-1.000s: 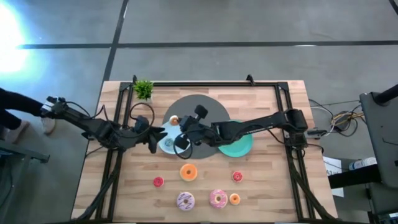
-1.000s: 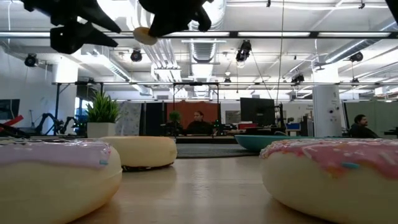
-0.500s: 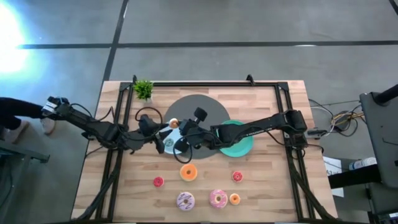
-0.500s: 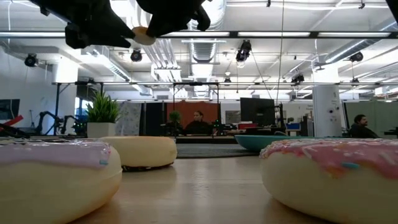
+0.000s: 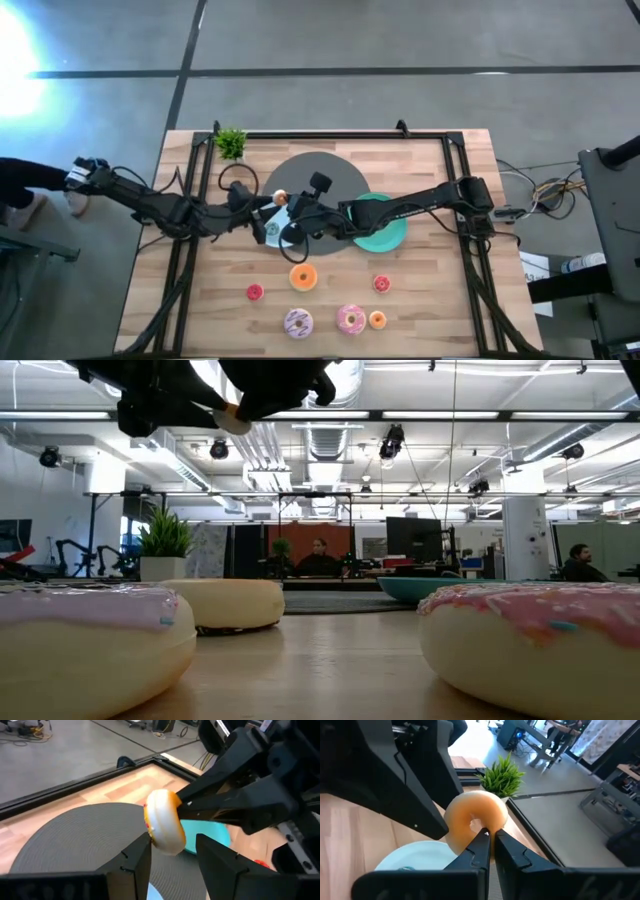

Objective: Pick & Place donuts
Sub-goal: Put the top small orange donut on the light blue plate

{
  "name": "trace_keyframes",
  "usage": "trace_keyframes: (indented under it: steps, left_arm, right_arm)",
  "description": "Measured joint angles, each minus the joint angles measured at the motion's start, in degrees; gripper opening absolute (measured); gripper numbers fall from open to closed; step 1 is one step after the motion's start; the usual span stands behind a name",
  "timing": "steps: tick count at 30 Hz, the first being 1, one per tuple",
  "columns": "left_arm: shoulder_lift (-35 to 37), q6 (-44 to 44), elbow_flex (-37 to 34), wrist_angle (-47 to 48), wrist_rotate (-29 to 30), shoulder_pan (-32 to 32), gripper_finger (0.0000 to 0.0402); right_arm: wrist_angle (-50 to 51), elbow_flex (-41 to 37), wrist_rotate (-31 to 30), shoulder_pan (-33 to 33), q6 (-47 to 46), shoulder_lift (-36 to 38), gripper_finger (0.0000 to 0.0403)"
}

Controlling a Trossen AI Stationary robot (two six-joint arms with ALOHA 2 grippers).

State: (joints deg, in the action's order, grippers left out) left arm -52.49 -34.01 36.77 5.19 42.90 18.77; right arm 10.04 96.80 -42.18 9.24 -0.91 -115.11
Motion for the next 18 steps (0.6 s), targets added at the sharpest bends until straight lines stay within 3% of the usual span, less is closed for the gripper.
trace_keyframes:
  steps: [9,18]
  left_arm:
    - [0.0,0.6,0.0,-0.9,-3.8,-2.3,0.0129]
    - [0.0,0.9,0.0,0.3,-2.9,-4.2,0.0113]
  right_arm:
    - [0.0,-0.1,0.2,0.0,-0.1,0.0,0.0011]
    - [0.1,-0.1,0.4,0.1,-1.9,0.2,0.0011]
